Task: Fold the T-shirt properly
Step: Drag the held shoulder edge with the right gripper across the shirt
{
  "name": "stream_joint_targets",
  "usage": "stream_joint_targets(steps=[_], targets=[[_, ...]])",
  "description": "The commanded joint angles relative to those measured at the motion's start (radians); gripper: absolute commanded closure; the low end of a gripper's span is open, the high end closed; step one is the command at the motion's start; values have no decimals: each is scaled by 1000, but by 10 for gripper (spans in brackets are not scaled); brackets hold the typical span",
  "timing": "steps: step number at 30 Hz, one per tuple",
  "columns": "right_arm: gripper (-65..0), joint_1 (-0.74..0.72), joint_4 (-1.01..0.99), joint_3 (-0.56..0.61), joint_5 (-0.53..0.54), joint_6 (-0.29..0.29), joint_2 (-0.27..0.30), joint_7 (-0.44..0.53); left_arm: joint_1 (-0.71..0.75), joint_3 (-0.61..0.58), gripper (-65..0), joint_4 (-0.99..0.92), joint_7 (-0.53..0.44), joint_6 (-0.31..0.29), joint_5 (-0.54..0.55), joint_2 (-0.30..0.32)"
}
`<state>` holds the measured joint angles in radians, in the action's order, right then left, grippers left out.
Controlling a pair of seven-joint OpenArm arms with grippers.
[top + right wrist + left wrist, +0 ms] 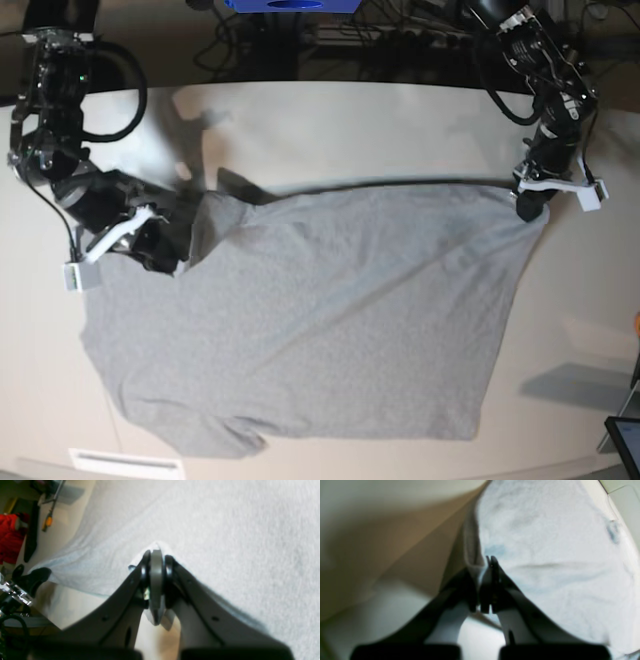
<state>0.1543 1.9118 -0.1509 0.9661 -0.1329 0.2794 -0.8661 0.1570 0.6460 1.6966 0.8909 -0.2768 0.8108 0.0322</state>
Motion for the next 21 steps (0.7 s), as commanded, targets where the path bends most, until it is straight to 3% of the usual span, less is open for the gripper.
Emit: stream_joint_targets(steps=[1,7,21], targets=[[-1,-23,10,-5,18,-11,11,20,-15,1,0,16,-23,-5,20,4],[-1,-69,2,-5,17,-11,13,20,-49,1,0,16,-23,90,20,-21],[-1,-177,-130,4,17,-14,28,18,-122,-1,0,-60,-23,96,22,-39]])
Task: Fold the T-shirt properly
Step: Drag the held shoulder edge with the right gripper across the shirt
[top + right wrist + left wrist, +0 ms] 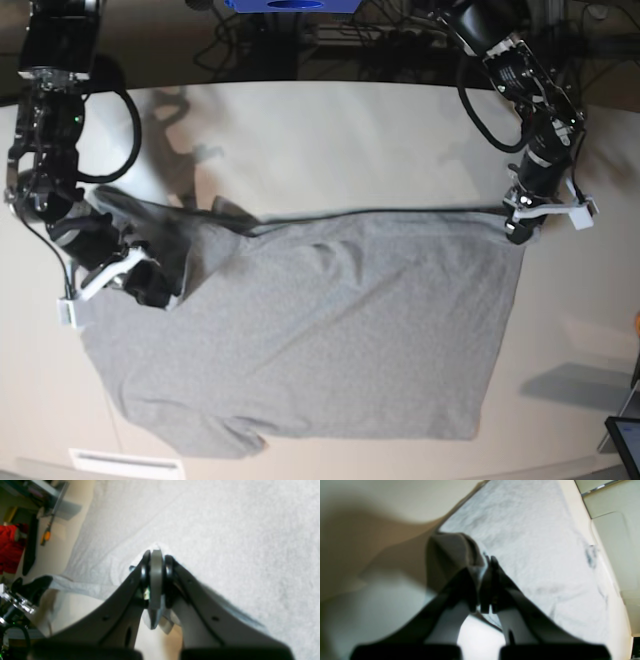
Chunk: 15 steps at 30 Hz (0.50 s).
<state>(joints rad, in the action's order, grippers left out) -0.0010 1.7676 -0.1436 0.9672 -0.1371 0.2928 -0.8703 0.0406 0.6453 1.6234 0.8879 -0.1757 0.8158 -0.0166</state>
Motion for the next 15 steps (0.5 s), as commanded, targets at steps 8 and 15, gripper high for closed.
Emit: stream_joint_targets(steps=[8,15], targets=[[-1,-83,-39,-1,-3,-12,19,23,-66,1,0,-10,-22,-5,17,7],[-1,-109,-79,-1,-54,-16,18,24,-110,3,0,-35,-22,-5,17,-7]])
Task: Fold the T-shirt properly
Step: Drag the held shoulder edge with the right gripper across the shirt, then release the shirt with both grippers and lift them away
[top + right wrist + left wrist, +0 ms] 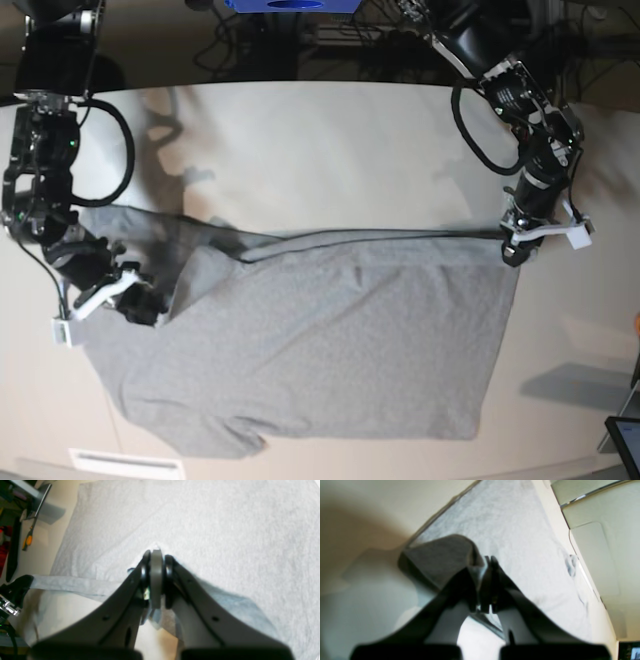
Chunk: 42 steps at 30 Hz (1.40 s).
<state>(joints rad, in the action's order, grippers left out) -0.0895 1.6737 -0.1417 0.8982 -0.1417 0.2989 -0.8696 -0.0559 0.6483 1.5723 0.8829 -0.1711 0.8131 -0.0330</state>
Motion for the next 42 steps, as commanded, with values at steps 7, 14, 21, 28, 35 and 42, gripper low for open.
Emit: stream_joint_targets(steps=[7,14,21,28,35,42], targets=[[0,-54,-71,-3,12,-78,12,28,-75,48,0,-37,-23,-9,19,3],[0,-94,-140,-3,12,-80,13,31,-131,57,0,-106,-24,-9,18,6],[0,-149,-208,-2,12,-109,13,31,-180,57,0,-168,-26,-9,10,8],[0,-175,-246,-3,-98,-132,6,39,-189,54,0,-174,-64,-9,10,9],[0,-186,-264,-3,-175,-200,4,68,-193,48,0,-206,-86,-9,9,23],[0,-203,-337,-3,-184,-260,4,114,-195,-77,0,-250,-92,-9,9,84]])
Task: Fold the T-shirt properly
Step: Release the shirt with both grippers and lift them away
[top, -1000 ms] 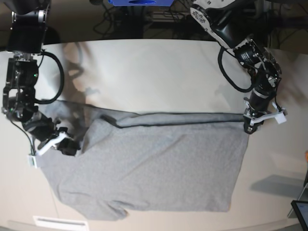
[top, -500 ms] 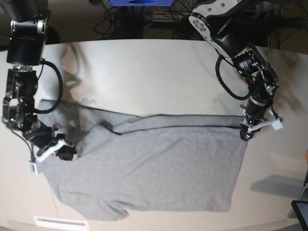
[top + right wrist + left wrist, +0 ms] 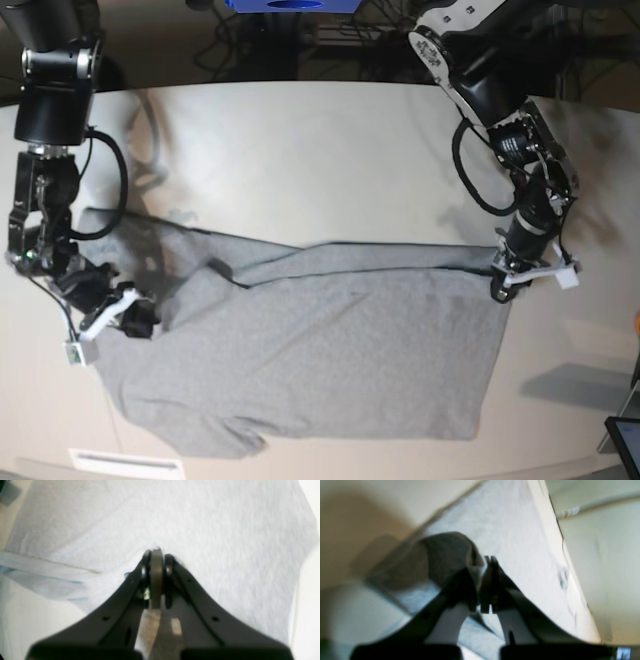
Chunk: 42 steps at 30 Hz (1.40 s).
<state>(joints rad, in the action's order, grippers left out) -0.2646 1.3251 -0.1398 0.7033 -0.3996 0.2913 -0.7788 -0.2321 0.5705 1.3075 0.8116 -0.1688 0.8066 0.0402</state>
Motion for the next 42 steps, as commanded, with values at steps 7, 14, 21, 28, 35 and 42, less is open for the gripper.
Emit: stream_joint_targets(steps=[7,14,21,28,35,42], targets=[[0,-28,-8,-4,11,-5,12,34,-14,-11,0,11,-65,-11,13,26],[-12,-28,-12,-4,9,1,12,38,-11,-10,0,-19,-67,-11,-82,28],[-213,-28,-12,-5,9,3,12,38,-16,-11,-71,-13,-67,-11,-83,33],[-353,-19,6,-14,11,3,18,38,-5,-11,-633,33,-67,-16,-83,30],[-353,123,245,-17,11,12,21,31,141,-112,-650,264,-62,-15,-85,42],[-355,342,479,-148,60,219,-48,31,326,-200,-647,355,-62,12,-85,128]])
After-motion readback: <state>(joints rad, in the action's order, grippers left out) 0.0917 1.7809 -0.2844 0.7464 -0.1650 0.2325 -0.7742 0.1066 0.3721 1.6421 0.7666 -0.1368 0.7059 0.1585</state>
